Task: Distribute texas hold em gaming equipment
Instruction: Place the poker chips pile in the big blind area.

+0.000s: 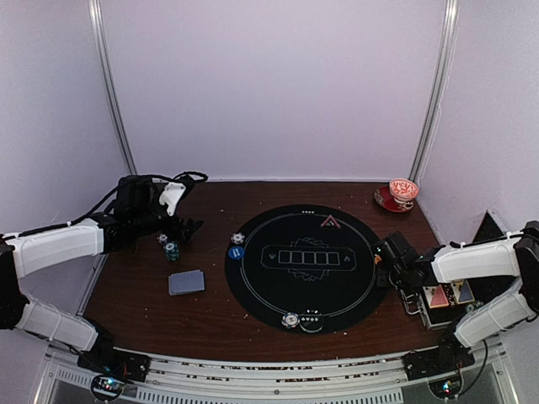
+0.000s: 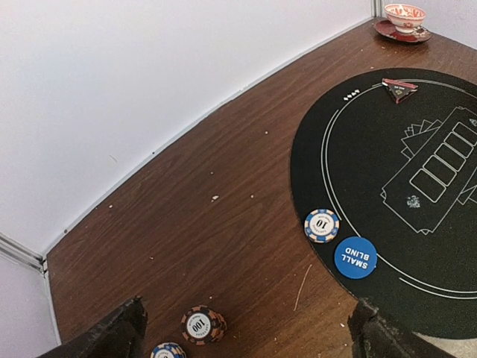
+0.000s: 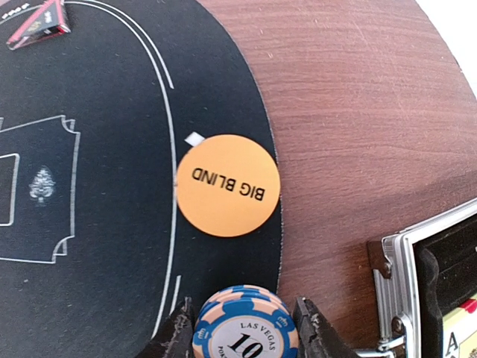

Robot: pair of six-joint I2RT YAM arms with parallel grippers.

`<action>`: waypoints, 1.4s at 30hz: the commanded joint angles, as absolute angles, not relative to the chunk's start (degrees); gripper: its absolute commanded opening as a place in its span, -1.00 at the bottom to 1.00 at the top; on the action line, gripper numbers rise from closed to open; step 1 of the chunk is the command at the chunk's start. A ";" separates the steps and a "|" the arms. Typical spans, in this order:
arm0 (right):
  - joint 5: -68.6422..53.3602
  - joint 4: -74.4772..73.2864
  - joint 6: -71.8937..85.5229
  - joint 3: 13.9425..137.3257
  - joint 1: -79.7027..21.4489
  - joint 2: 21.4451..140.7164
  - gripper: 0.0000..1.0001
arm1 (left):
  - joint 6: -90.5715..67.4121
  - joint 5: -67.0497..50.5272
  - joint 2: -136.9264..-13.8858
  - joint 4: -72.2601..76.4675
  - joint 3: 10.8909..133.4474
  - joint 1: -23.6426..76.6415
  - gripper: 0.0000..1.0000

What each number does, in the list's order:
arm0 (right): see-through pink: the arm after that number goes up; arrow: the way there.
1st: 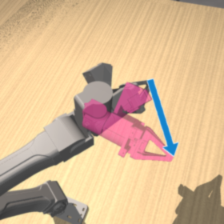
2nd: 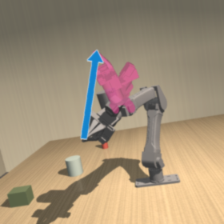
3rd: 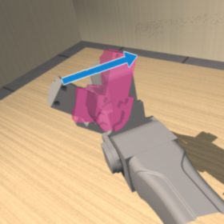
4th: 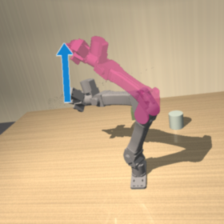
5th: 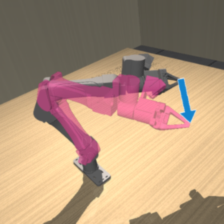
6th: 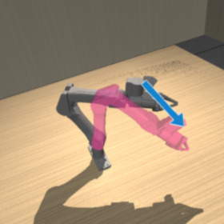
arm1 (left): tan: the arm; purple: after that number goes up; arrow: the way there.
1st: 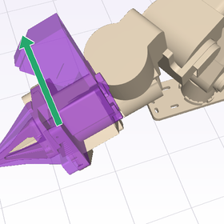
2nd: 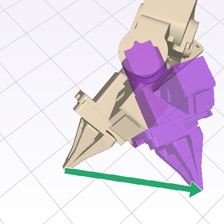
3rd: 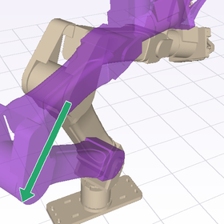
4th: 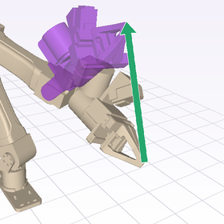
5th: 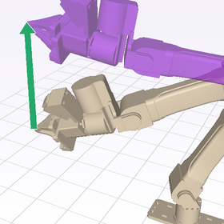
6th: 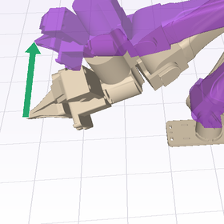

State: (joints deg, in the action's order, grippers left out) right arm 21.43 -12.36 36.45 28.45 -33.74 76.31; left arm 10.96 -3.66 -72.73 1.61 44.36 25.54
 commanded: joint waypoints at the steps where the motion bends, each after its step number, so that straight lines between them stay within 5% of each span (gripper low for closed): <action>1: 21.45 -11.09 36.20 29.21 -32.99 78.27 -0.20 | 10.44 -3.89 -73.42 4.49 43.95 25.32 0.96; 21: 20.47 -10.25 35.76 32.73 -31.13 83.49 -0.19 | 10.52 -3.78 -73.50 4.77 43.86 25.40 0.96; 35: 19.28 -9.93 34.91 33.32 -30.23 84.68 -0.01 | 10.49 -3.77 -73.69 4.80 43.85 25.39 0.96; 42: 20.06 -11.45 34.59 33.99 -30.45 81.63 0.61 | 10.59 -3.58 -73.56 4.82 43.77 25.37 0.96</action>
